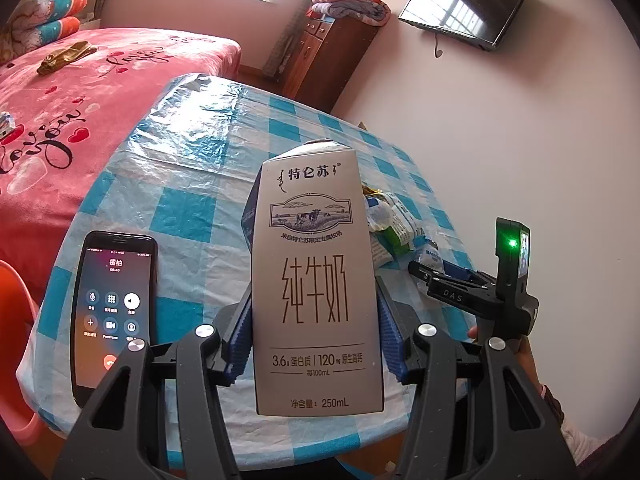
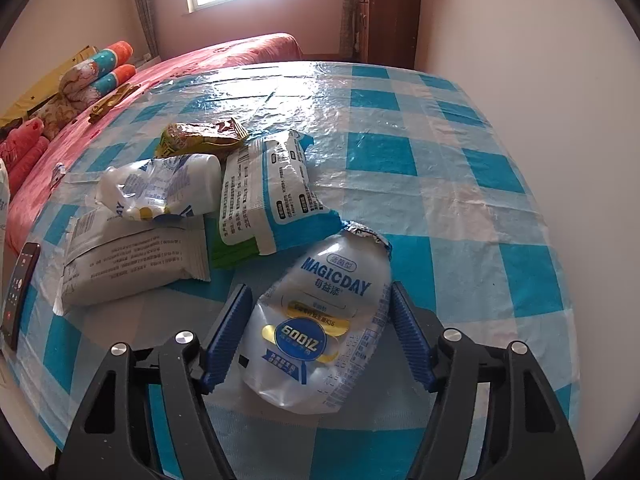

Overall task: Collect trash
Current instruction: 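Grasp the Magicday yogurt pouch with the right tool, then carry the pouch and milk carton to the orange bucket and release them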

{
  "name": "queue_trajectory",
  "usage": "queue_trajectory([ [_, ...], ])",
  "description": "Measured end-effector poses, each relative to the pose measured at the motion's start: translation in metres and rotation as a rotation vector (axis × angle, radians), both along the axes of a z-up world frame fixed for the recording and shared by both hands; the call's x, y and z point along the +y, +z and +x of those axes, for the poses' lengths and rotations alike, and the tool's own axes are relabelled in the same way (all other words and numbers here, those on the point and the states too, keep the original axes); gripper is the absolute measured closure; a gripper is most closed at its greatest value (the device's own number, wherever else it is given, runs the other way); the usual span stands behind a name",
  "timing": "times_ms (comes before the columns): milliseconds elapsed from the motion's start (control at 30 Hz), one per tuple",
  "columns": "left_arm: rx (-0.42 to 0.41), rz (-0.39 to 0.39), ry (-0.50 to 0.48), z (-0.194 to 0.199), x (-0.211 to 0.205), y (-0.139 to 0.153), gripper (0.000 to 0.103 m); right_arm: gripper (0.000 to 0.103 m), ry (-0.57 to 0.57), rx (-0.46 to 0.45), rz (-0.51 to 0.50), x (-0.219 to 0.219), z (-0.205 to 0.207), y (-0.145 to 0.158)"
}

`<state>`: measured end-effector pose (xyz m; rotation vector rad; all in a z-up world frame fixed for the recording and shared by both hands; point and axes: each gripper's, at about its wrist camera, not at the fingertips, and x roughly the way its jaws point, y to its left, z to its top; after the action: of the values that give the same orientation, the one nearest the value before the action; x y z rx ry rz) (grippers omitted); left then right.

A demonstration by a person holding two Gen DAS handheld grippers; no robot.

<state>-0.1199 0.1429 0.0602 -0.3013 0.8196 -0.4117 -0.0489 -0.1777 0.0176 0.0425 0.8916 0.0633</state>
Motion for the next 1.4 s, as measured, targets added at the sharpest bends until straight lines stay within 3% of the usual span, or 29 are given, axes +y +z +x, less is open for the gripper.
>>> queue_trajectory([
  [133, -0.009, -0.006, -0.004, -0.002, 0.004, 0.002, 0.048, 0.039, -0.002, -0.012, -0.003, 0.000, -0.010, 0.003],
  [200, -0.015, -0.010, -0.003, -0.003, 0.006, 0.003, 0.048, 0.049, -0.007, -0.026, 0.000, -0.001, -0.014, 0.008],
  [333, -0.019, -0.018, -0.005, -0.002, 0.008, 0.002, 0.048, 0.050, -0.012, -0.019, -0.013, -0.002, -0.015, 0.011],
  [433, -0.024, -0.023, -0.004, -0.005, 0.010, 0.004, 0.048, 0.047, -0.003, -0.009, -0.002, -0.002, -0.017, 0.009],
  [600, -0.031, -0.026, 0.006, -0.007, 0.014, 0.005, 0.048, 0.026, 0.014, 0.013, 0.013, 0.003, -0.020, -0.001],
  [733, -0.026, -0.023, 0.013, -0.009, 0.016, 0.005, 0.048, 0.022, 0.030, 0.011, -0.020, 0.009, -0.021, -0.003],
  [867, -0.025, -0.020, 0.016, -0.010, 0.017, 0.004, 0.048, 0.041, 0.048, 0.003, -0.026, 0.008, -0.022, -0.001],
  [1200, -0.032, -0.014, 0.015, -0.010, 0.014, 0.006, 0.048, 0.042, 0.080, -0.018, -0.017, 0.008, -0.033, 0.002],
  [1400, -0.039, -0.014, 0.020, -0.011, 0.017, 0.009, 0.048, 0.042, 0.094, -0.056, 0.030, 0.012, -0.039, 0.022],
])
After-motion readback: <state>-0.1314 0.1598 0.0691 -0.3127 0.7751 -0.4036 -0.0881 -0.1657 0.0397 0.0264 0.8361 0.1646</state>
